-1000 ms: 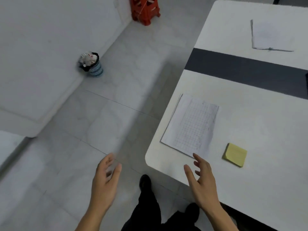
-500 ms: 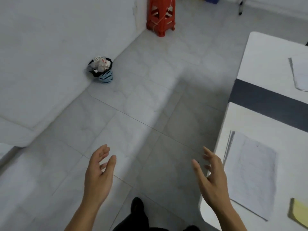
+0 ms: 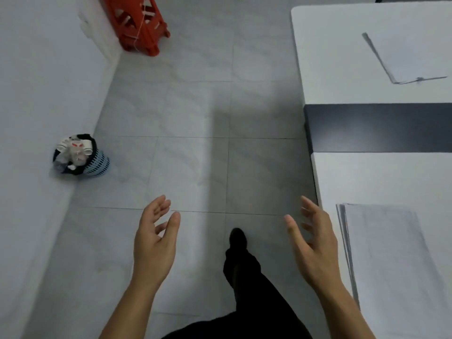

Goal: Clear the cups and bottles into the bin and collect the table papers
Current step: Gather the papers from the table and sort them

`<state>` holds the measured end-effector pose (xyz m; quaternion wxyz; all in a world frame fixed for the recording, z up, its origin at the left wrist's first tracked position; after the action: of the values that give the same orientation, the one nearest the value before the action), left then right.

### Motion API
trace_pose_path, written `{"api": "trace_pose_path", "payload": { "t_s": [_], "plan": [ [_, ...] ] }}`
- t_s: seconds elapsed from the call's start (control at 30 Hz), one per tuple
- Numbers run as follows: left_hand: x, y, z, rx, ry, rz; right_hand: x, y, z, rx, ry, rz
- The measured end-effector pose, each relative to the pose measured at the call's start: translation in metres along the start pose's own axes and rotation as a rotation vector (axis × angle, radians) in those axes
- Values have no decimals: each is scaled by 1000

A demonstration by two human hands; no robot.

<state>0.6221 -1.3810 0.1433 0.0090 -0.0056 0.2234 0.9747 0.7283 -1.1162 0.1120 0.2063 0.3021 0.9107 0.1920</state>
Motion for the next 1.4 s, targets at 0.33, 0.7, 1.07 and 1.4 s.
{"api": "trace_pose_path", "payload": {
  "t_s": [0.33, 0.7, 1.07, 1.4],
  "plan": [
    [261, 8, 61, -43, -82, 93, 224, -101, -184, -16, 154, -121],
    [582, -30, 41, -74, -72, -99, 443, -220, -308, -30, 39, 56],
    [876, -181, 146, -31, -277, -500, 640, -223, -370, 151, -187, 434],
    [1089, -382, 264, -4, -454, -627, 916, -176, -420, 237, -254, 514]
  ]
}}
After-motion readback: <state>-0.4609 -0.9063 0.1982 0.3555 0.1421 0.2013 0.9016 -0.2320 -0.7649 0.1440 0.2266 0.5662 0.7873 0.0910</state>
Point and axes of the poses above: each hand's wrist, its own x-axis towards the middle knuckle, its own y-axis out of the back of the hand, z = x × y, the point moved 1 cm from there along x, towards the middle knuckle, and after that the axes turned 11 degrees about -y, right-handed, at the moved point
